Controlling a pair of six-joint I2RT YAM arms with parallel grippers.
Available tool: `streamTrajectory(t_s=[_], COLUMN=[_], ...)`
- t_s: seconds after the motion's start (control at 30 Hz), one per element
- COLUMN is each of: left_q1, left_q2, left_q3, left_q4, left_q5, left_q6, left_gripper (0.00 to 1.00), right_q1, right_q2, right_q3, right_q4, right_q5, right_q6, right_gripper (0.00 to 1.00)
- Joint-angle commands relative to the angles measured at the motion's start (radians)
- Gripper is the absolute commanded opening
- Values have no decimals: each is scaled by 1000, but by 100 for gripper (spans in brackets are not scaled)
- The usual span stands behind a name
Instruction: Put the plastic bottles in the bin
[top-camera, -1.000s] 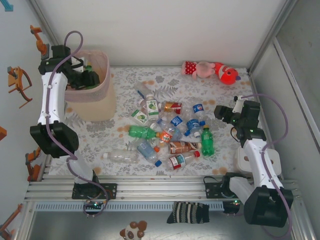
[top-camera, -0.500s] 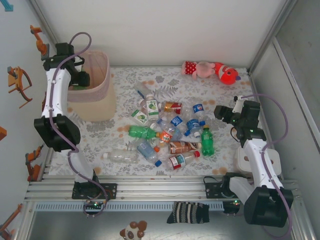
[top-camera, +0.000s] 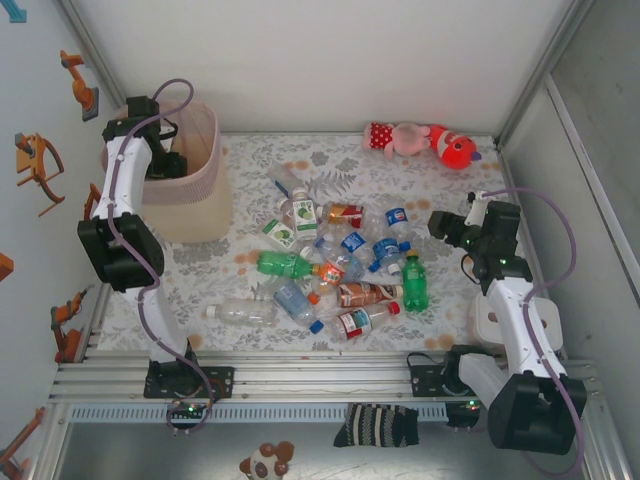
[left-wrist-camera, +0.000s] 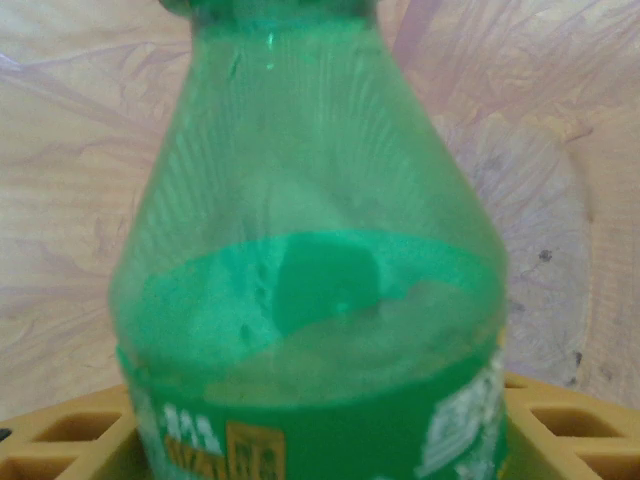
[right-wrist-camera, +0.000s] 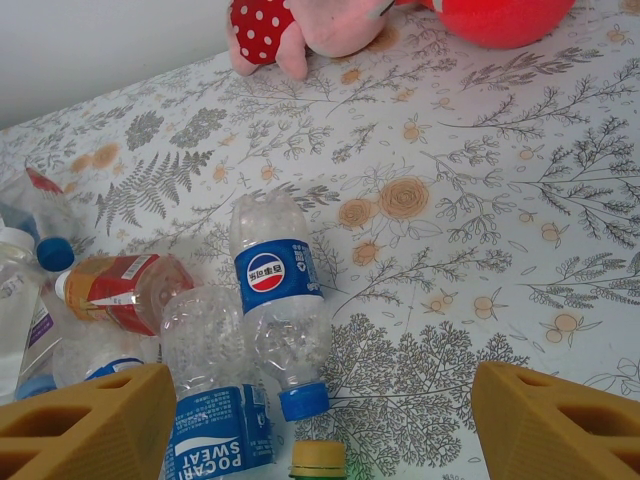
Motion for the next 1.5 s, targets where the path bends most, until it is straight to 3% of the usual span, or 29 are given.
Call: streamTrajectory(t_s=[0.0, 0.6, 0.97, 1.2, 1.47], left_q1=[-3, -5, -3, -4, -3], left_q2=[-66, -393, -817, -1048, -1221], left_q3=[-11, -63, -483, -697, -907], left_q4=[6, -4, 199, 191, 83], left_q5=[27, 321, 544, 579, 457], left_q6=[-12, -232, -536, -691, -805], left_gripper=[68, 72, 77, 78, 78], right_q1=[-3, -4, -4, -3, -4], right_q2=[-10, -21, -19, -18, -14], right_q3=[-4, -16, 1, 2, -9], right_q4=[11, 25, 10, 10, 29], right_q5=[-8, -33, -23, -34, -64], right_q6=[1, 16, 7, 11, 26], right_gripper=[77, 77, 77, 77, 77])
